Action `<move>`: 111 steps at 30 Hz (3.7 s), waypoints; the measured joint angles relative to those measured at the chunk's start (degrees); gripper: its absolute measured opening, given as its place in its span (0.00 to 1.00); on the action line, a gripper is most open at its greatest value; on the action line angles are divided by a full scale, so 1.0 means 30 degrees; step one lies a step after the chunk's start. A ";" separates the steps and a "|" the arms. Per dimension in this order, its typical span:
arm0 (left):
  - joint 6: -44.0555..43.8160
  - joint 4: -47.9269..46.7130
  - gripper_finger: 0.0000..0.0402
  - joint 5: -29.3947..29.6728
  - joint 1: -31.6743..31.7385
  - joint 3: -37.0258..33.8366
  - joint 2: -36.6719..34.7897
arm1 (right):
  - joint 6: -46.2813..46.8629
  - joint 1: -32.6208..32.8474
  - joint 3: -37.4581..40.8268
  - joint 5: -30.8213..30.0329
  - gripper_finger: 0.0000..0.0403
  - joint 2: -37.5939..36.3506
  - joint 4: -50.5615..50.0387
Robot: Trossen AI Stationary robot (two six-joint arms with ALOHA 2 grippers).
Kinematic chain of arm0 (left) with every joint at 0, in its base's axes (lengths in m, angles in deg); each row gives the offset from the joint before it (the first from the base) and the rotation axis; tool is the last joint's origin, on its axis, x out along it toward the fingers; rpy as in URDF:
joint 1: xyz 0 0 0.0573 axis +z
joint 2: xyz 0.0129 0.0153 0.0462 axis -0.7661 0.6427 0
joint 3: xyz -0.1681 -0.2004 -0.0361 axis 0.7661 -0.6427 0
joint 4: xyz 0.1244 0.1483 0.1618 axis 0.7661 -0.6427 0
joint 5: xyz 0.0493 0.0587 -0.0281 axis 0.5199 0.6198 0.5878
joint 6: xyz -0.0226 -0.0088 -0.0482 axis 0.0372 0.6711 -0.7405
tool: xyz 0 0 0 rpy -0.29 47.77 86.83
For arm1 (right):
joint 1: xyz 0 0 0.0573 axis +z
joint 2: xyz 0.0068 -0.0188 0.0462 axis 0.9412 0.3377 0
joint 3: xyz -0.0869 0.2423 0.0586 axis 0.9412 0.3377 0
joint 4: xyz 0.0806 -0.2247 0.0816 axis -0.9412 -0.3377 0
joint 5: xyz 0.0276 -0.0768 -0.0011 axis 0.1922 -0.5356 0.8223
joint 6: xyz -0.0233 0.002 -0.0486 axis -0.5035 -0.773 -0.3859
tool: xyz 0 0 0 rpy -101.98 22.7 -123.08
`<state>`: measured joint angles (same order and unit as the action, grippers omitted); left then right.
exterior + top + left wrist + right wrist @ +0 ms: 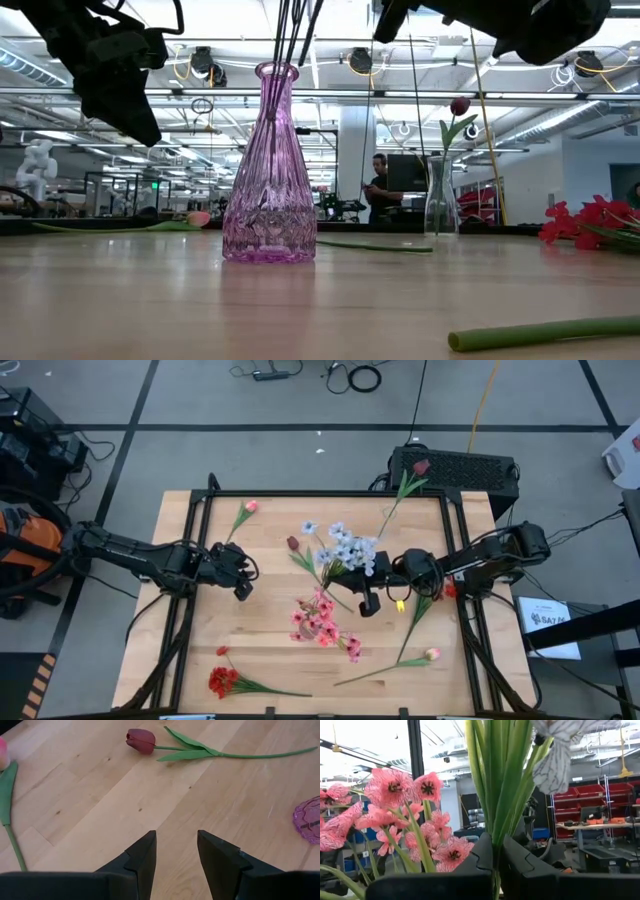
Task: Sort flowers into vase by color
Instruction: Put the white flowers into the purple vase, then put the top pink flower into the purple vase
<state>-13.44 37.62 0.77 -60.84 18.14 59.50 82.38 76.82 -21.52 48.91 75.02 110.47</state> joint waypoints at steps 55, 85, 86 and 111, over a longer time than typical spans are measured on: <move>0.1514 -0.0160 0.37 -0.1131 -0.0022 0.0007 -0.0001 | 0.1822 0.0871 -0.2297 -0.0421 0.13 0.4685 -0.2272; 0.1393 -0.0148 0.37 -0.1100 -0.0022 0.0001 0.0005 | -0.1236 0.0842 -0.2289 0.1705 0.11 0.4597 -0.4753; 0.1391 -0.0146 0.37 -0.1101 -0.0021 0.0001 0.0006 | -0.1078 0.0842 -0.2289 0.1833 0.10 0.4597 -0.4781; 0.1391 -0.0146 0.37 -0.0884 -0.0022 0.0000 -0.0001 | -0.0693 0.0423 -0.2289 0.1939 0.11 0.0902 -1.3837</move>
<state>-9.27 37.19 -1.89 -60.90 18.14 59.50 80.30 78.09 -28.39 54.73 77.73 68.96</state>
